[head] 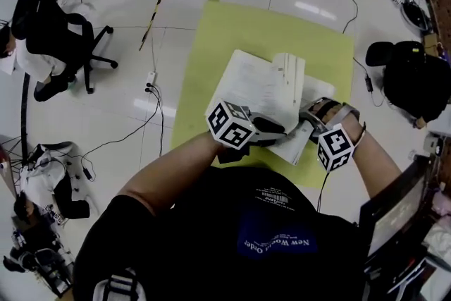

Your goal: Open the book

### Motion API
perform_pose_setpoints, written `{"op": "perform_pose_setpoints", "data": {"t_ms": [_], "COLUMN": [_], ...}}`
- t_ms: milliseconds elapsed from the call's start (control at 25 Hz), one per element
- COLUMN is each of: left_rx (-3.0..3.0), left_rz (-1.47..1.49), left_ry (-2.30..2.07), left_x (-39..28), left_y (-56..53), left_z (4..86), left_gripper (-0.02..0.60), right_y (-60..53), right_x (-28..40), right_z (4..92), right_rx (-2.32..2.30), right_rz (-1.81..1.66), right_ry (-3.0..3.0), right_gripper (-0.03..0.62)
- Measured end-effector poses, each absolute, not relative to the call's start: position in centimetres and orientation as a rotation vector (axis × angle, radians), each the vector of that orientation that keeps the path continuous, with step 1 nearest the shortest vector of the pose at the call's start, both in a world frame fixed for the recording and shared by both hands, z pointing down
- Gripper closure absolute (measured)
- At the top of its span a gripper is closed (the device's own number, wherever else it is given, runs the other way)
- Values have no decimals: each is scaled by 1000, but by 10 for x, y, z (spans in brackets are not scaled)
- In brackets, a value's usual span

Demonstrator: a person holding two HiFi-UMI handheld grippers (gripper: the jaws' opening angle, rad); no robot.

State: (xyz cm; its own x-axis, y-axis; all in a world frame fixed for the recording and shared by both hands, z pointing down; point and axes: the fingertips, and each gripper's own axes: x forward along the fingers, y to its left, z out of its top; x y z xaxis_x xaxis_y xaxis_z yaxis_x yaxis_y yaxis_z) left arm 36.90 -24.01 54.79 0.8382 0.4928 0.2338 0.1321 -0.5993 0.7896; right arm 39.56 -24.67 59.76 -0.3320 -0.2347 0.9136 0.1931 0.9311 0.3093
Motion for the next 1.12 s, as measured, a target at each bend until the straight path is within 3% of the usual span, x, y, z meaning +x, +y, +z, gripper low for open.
{"op": "perform_pose_setpoints", "data": {"t_ms": [80, 360, 560, 880, 960, 1120], "left_rx": [2169, 1989, 1834, 2044, 2197, 2478], "left_rz": [619, 849, 638, 230, 146, -21], "left_ry": [544, 639, 651, 478, 319, -17], "left_x": [392, 441, 428, 366, 334, 261], "left_y": [-217, -154, -150, -272, -313, -375], "left_z": [558, 632, 610, 495, 466, 408], "left_gripper": [495, 495, 495, 495, 495, 495], "right_y": [-226, -153, -164, -235, -259, -298], "right_x": [424, 532, 505, 434, 426, 423], "right_z": [607, 614, 569, 503, 475, 409], "right_rx": [101, 473, 837, 1191, 1321, 1566], "right_rz": [-370, 92, 325, 438, 473, 471], "right_ry": [-1831, -1825, -2067, -2401, -2504, -2613], "right_gripper": [437, 436, 436, 437, 465, 603]}}
